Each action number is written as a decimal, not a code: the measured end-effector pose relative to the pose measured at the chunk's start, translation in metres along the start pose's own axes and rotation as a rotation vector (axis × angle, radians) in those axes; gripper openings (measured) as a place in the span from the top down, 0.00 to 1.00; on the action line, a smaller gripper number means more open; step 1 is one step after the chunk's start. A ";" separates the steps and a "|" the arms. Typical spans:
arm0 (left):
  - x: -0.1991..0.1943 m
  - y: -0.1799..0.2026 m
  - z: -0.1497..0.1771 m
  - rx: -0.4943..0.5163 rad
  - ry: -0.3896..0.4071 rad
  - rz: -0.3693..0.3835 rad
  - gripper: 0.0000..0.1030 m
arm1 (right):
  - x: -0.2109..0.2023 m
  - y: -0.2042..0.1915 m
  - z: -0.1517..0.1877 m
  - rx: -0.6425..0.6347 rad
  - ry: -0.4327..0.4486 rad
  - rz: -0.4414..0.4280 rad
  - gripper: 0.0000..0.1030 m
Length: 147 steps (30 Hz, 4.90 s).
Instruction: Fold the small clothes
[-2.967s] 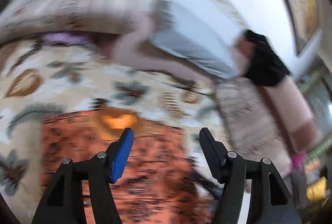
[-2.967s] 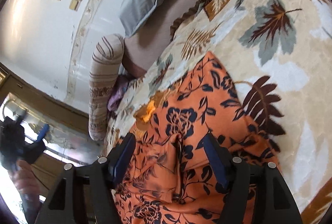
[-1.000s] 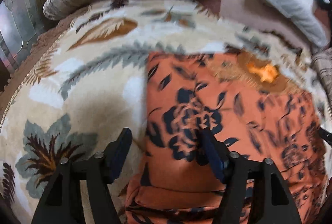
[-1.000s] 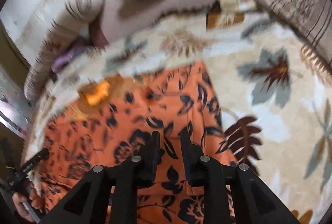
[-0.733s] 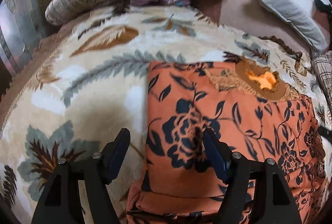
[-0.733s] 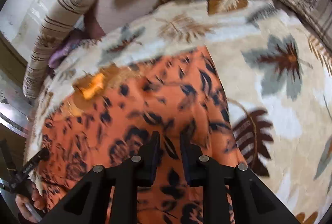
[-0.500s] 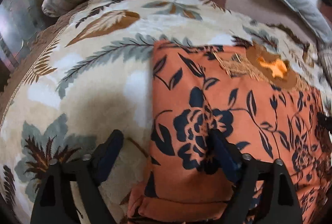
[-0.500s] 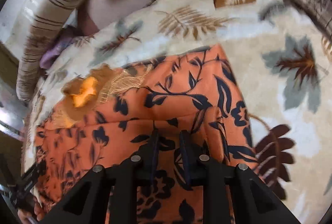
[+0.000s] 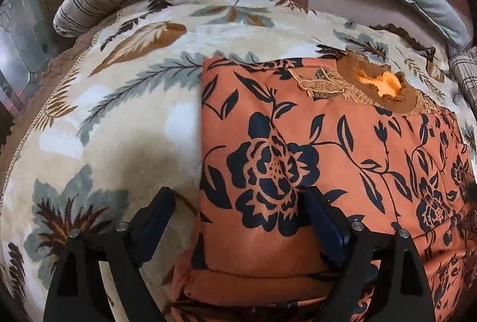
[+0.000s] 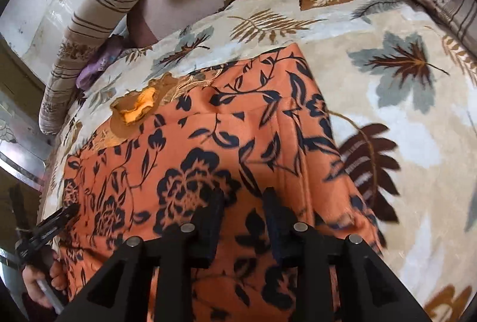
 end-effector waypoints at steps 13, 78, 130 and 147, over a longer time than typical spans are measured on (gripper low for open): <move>-0.064 -0.007 0.020 0.017 0.098 0.015 0.14 | -0.081 0.034 0.036 0.055 0.012 -0.056 0.70; -0.174 -0.046 0.180 -0.122 -0.363 0.241 0.84 | -0.158 0.075 0.176 0.061 -0.383 -0.071 0.91; 0.068 -0.084 -0.075 -0.576 -0.116 0.334 0.95 | 0.086 0.108 -0.120 0.604 -0.020 -0.186 0.87; -0.050 -0.001 -0.032 -0.238 0.116 0.271 0.35 | 0.014 -0.035 -0.060 0.039 0.016 -0.183 0.21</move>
Point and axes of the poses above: each gripper's, at about its wrist camera, not at the fingertips, and x roughly the way its jaws point, y to its right, z to its underside, the point moved 2 cm from there along x, roughly the way its jaws point, and after that the axes turned 13 degrees about y, right-handed, at the moved point
